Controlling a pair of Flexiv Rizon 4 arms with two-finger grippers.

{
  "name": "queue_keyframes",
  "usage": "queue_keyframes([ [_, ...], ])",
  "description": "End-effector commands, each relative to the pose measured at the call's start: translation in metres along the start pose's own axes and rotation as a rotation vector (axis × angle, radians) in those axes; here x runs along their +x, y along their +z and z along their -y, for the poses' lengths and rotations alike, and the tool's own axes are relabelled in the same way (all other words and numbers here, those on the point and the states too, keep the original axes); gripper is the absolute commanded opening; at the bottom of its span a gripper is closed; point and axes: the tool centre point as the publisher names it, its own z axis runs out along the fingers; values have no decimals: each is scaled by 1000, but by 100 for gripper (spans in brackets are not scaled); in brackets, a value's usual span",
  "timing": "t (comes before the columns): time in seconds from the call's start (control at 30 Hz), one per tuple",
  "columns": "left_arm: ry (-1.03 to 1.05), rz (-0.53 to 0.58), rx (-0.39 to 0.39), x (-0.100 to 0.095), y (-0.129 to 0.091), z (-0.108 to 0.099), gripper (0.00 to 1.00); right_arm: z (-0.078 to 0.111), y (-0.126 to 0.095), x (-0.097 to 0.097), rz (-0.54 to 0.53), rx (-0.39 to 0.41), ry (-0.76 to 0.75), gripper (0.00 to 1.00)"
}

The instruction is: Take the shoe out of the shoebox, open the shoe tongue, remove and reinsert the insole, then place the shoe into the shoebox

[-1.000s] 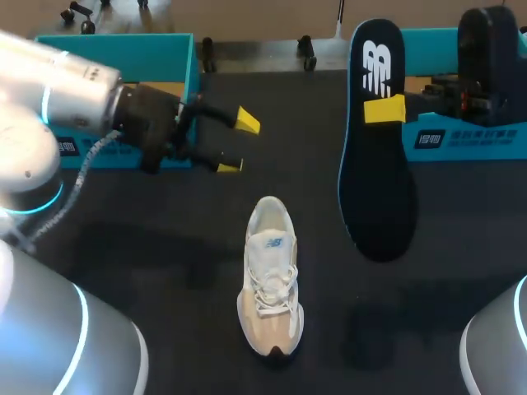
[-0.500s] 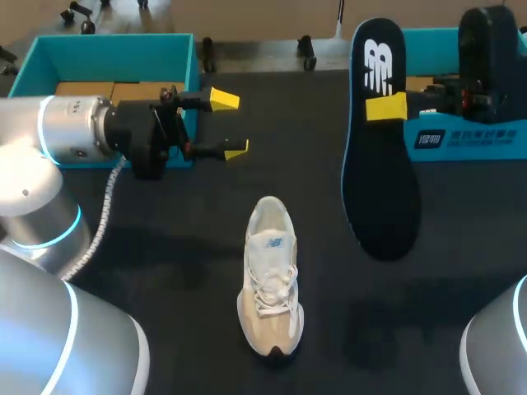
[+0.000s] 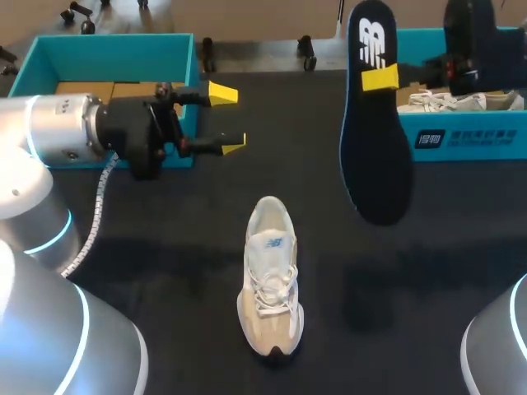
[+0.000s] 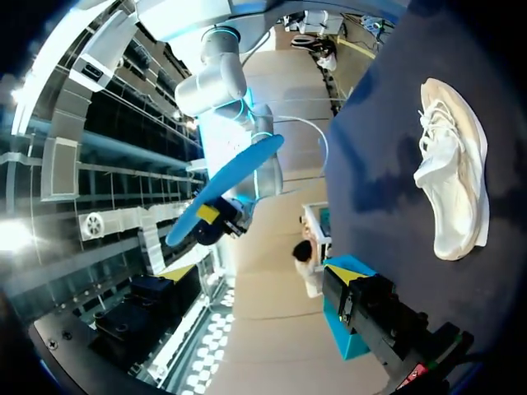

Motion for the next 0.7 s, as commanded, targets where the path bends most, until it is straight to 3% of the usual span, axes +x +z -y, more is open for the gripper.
queue_keyframes([
  [0.03, 2, 1, -3, 0, -1, 2, 100, -7, 4, -10, -20, 22, 1, 0],
  [0.4, 2, 1, -3, 0, -1, 2, 100, -7, 4, -10, -20, 22, 1, 0],
  [0.57, 2, 1, -3, 0, -1, 2, 100, -33, 12, -57, -26, 26, 121, 0],
  [0.7, 2, 1, -3, 0, -1, 2, 100, -40, 9, -83, 2, 25, 215, 0],
])
